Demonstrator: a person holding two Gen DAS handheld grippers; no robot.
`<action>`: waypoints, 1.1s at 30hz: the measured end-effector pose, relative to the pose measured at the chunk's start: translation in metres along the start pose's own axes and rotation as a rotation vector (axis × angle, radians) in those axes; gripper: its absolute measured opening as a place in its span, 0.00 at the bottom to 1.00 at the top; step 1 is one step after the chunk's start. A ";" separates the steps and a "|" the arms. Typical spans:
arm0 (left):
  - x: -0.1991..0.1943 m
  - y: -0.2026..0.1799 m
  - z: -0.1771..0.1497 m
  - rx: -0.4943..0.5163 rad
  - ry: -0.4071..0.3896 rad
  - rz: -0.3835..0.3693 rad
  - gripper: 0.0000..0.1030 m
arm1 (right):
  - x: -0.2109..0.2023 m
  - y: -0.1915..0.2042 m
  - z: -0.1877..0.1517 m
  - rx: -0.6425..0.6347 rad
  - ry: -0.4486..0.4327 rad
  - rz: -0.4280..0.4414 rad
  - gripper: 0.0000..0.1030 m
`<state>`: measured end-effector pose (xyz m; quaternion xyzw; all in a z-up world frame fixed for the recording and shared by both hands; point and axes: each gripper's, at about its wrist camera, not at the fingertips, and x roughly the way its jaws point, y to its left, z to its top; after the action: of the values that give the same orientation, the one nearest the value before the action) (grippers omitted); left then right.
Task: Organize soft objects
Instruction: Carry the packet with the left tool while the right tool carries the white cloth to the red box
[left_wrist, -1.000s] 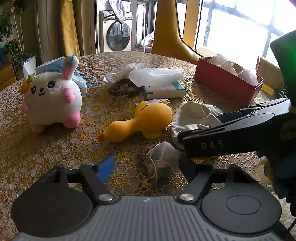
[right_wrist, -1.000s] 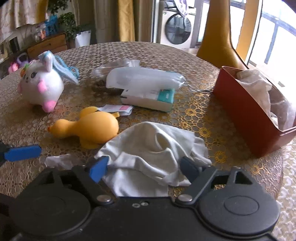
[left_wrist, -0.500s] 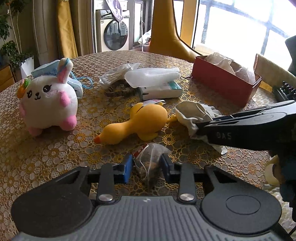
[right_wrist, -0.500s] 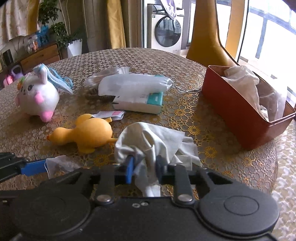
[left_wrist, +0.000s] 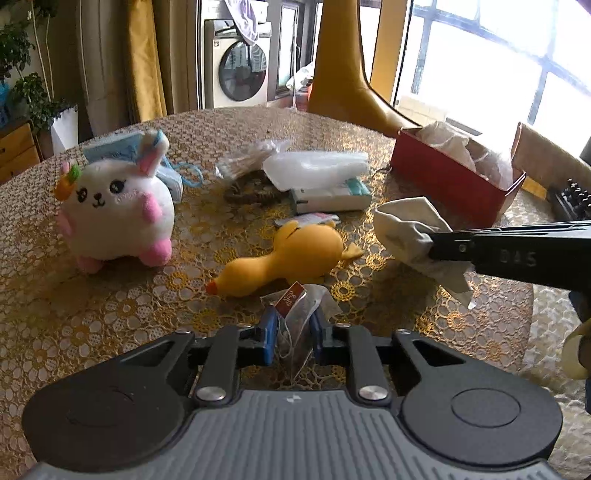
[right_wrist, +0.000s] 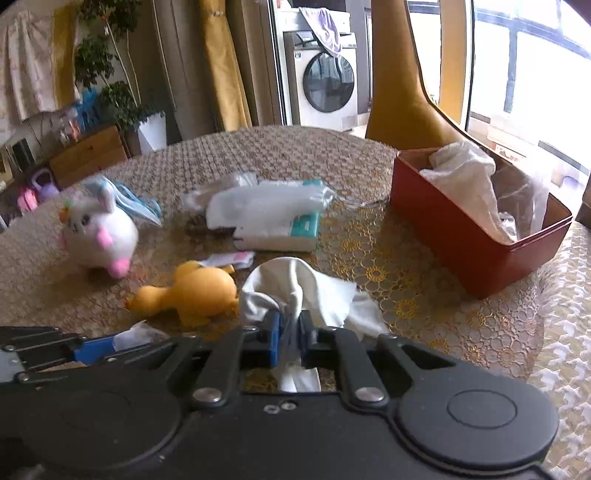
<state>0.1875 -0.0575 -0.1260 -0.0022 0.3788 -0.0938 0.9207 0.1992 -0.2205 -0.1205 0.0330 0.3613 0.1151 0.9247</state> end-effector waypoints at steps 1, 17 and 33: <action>-0.002 0.000 0.001 -0.001 -0.003 -0.002 0.18 | -0.004 0.000 0.001 0.002 -0.008 0.006 0.09; -0.057 -0.003 0.024 -0.036 -0.064 -0.039 0.15 | -0.083 -0.003 0.018 -0.019 -0.125 0.109 0.08; -0.091 -0.037 0.074 0.040 -0.130 -0.109 0.15 | -0.143 -0.031 0.055 -0.060 -0.273 0.108 0.08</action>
<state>0.1691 -0.0832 -0.0073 -0.0104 0.3157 -0.1510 0.9367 0.1404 -0.2834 0.0099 0.0399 0.2262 0.1698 0.9583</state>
